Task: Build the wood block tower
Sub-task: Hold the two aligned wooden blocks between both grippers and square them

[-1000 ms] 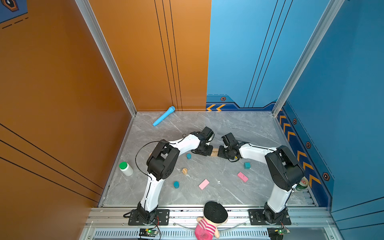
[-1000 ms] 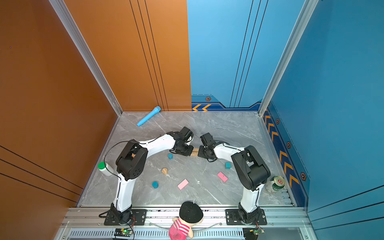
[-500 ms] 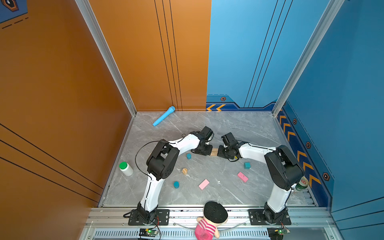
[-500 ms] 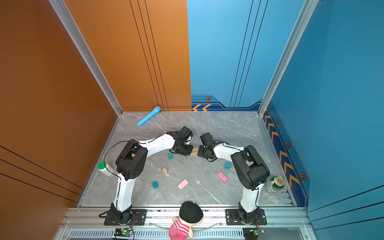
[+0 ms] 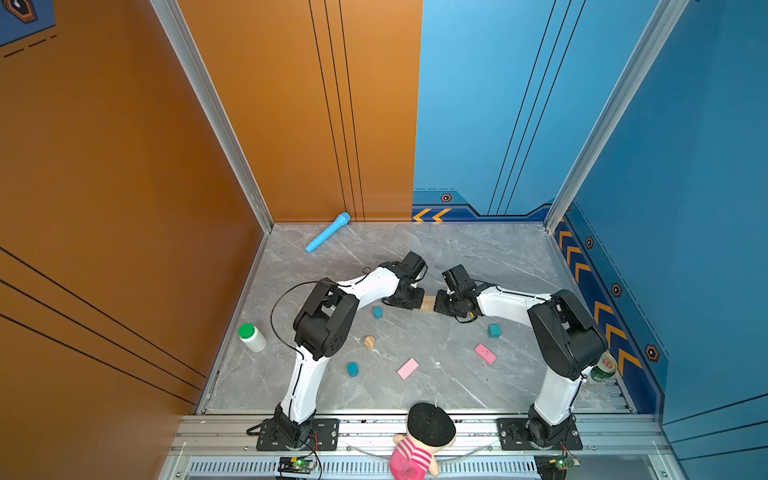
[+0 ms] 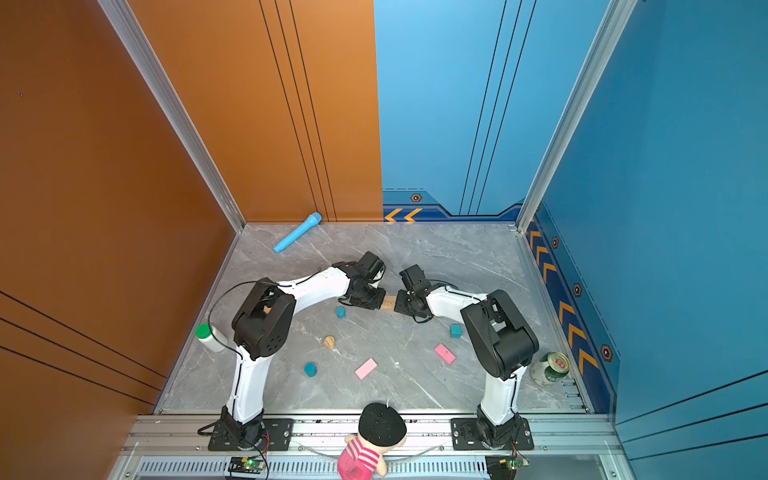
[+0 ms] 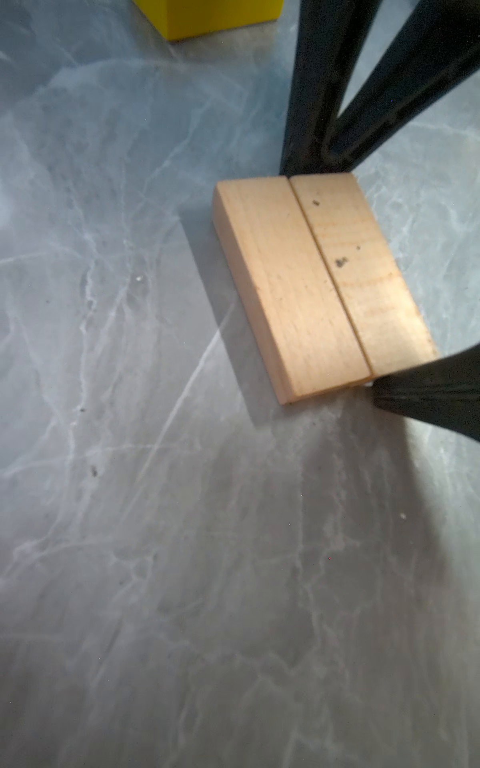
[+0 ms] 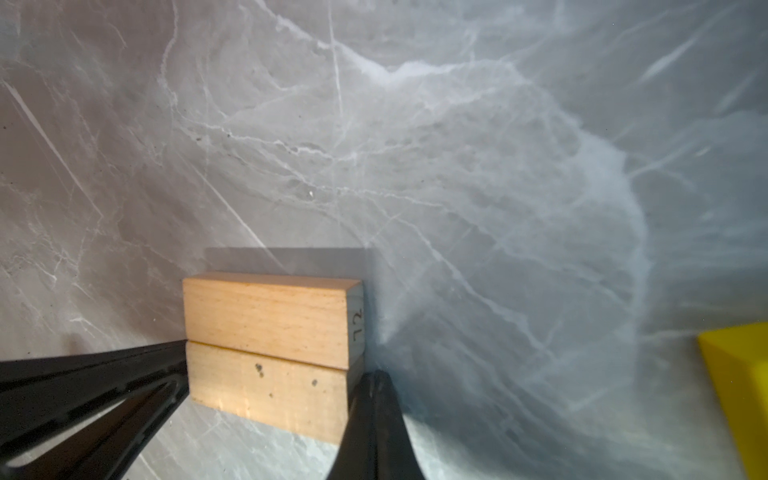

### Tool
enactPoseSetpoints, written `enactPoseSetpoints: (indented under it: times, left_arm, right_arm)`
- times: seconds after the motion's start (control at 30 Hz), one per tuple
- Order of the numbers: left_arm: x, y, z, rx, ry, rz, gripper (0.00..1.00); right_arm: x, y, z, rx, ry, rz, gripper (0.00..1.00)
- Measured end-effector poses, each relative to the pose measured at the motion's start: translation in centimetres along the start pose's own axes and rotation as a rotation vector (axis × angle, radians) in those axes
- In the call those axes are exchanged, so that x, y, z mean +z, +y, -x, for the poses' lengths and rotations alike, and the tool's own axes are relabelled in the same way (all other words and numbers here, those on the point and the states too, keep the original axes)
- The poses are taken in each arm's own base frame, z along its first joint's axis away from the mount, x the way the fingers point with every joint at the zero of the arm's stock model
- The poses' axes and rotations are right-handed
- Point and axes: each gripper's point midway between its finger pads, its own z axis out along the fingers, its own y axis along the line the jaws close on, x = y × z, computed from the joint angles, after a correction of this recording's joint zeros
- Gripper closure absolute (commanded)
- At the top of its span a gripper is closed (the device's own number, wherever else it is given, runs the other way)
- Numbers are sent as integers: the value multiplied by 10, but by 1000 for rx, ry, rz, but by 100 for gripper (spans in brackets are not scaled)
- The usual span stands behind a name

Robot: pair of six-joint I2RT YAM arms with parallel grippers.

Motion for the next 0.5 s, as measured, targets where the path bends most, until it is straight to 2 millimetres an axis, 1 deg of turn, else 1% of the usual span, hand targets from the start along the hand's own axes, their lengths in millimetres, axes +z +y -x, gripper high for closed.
enactPoseSetpoints:
  times: [0.13, 0.2, 0.37, 0.5]
  left_arm:
    - [0, 1, 1, -5, -3, 0, 96]
    - [0, 1, 2, -6, -5, 0, 91]
    - [0, 3, 6, -11, -21, 6, 83]
    - [0, 5, 8, -13, -30, 15, 81]
  right_arm:
    - [0, 1, 0, 0, 1, 2, 100]
    - [0, 1, 0, 0, 0, 2, 100]
    - [0, 1, 0, 0, 1, 2, 100]
    - [0, 1, 0, 0, 0, 2, 100]
